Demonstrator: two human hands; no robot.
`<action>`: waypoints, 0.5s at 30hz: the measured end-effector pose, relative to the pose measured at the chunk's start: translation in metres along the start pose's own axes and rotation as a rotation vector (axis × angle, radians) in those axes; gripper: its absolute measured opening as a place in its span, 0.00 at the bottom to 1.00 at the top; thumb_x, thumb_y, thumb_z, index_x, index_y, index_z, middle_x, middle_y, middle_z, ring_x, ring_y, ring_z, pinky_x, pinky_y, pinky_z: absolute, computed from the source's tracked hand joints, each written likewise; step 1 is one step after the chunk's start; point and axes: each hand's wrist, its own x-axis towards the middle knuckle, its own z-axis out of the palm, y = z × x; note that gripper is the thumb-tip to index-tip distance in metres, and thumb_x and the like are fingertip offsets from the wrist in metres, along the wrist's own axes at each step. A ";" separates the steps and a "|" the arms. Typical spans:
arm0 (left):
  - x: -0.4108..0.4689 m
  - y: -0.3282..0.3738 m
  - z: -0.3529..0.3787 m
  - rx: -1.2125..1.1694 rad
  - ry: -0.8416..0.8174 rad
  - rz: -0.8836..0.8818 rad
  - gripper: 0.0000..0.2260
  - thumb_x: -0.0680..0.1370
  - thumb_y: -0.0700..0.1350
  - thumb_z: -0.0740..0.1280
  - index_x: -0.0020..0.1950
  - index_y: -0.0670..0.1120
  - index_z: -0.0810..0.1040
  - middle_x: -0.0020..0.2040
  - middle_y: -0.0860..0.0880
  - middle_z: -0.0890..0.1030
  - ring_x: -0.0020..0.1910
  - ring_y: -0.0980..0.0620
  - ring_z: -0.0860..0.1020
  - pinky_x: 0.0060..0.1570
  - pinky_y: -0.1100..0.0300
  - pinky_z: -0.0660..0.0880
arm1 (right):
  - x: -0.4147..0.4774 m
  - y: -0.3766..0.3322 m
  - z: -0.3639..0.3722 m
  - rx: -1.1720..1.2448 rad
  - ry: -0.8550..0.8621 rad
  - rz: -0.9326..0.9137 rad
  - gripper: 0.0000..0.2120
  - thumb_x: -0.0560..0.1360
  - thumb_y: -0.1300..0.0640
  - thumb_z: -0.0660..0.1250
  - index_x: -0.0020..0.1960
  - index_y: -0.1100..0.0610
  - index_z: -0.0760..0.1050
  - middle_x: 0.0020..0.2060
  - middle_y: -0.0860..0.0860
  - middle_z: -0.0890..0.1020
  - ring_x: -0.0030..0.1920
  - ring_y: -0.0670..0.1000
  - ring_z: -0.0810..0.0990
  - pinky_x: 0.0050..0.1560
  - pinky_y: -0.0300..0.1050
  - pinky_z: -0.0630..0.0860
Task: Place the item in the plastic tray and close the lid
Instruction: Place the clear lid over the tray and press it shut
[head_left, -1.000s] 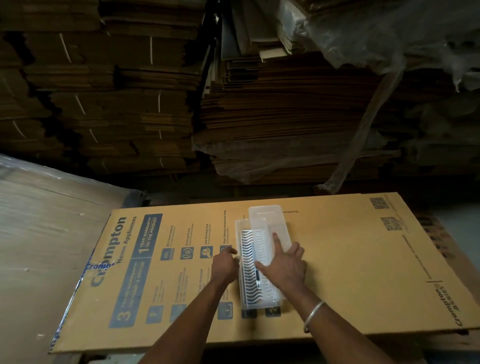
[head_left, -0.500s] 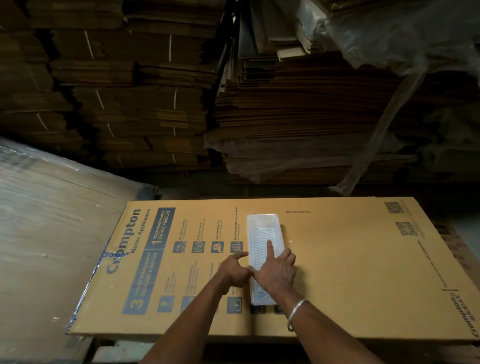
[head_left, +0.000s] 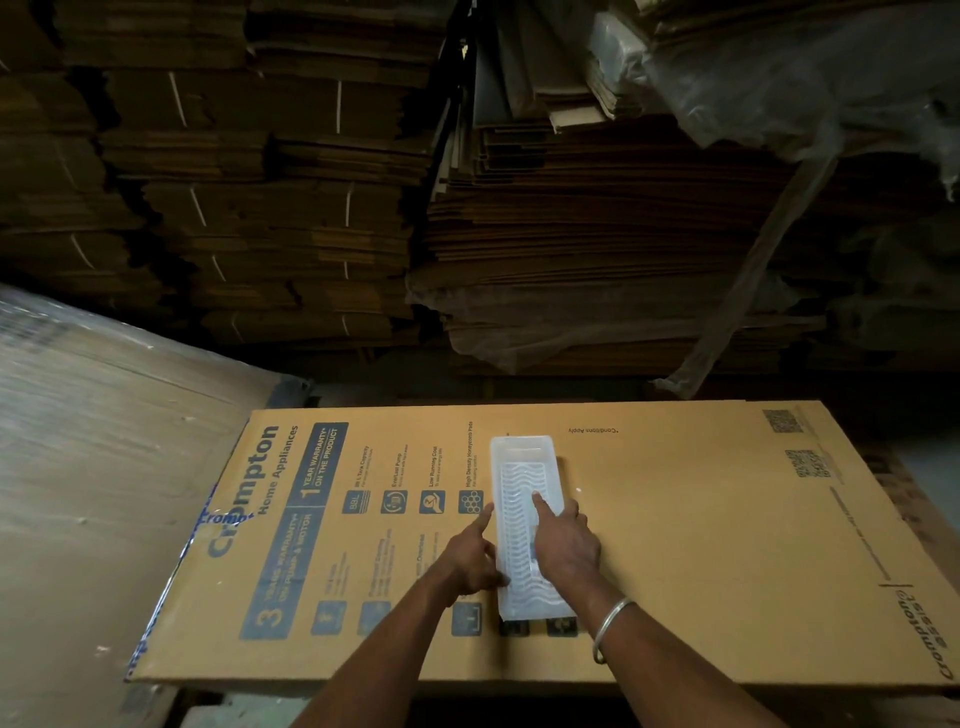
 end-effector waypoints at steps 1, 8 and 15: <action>0.001 -0.001 0.000 0.030 -0.001 0.015 0.55 0.69 0.35 0.78 0.83 0.57 0.45 0.56 0.40 0.81 0.56 0.43 0.82 0.59 0.45 0.81 | 0.002 0.004 -0.001 0.018 -0.014 -0.007 0.36 0.80 0.59 0.62 0.81 0.41 0.50 0.70 0.59 0.66 0.64 0.58 0.73 0.57 0.52 0.77; 0.006 0.001 -0.006 0.252 -0.024 0.061 0.57 0.69 0.41 0.80 0.83 0.52 0.42 0.60 0.44 0.80 0.59 0.44 0.81 0.63 0.48 0.78 | 0.007 0.019 -0.003 0.172 0.041 -0.030 0.27 0.83 0.52 0.60 0.78 0.36 0.57 0.67 0.54 0.70 0.57 0.55 0.79 0.53 0.52 0.80; 0.012 0.012 -0.019 0.414 0.141 0.182 0.43 0.78 0.60 0.67 0.83 0.45 0.48 0.78 0.41 0.66 0.74 0.41 0.69 0.71 0.48 0.69 | 0.011 0.023 -0.013 0.098 0.217 -0.131 0.23 0.82 0.44 0.58 0.76 0.45 0.66 0.71 0.55 0.70 0.72 0.56 0.66 0.70 0.53 0.69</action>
